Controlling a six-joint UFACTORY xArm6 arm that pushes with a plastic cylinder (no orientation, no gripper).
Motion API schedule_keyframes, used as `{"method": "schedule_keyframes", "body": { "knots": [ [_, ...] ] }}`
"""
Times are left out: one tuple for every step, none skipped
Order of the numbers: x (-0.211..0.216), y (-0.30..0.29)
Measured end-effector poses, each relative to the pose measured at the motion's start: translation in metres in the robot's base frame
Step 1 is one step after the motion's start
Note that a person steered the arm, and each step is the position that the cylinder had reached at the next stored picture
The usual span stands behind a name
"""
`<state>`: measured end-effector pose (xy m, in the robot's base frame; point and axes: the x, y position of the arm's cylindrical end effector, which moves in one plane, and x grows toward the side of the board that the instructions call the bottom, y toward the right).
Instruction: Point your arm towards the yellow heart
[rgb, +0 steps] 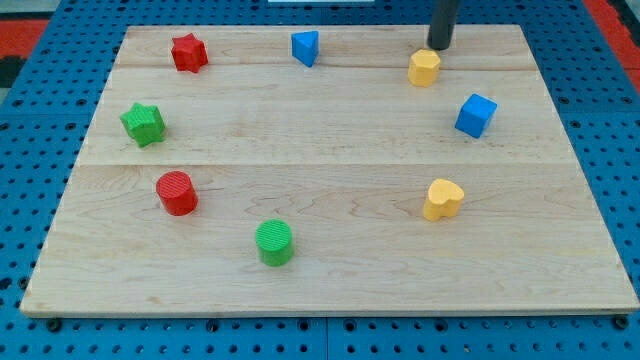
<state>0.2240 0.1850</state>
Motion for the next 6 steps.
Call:
{"method": "schedule_keyframes", "body": {
  "knots": [
    [0.042,0.094],
    [0.15,0.141],
    [0.246,0.148],
    [0.328,0.127],
    [0.335,0.038],
    [0.326,-0.023]
  ]
}}
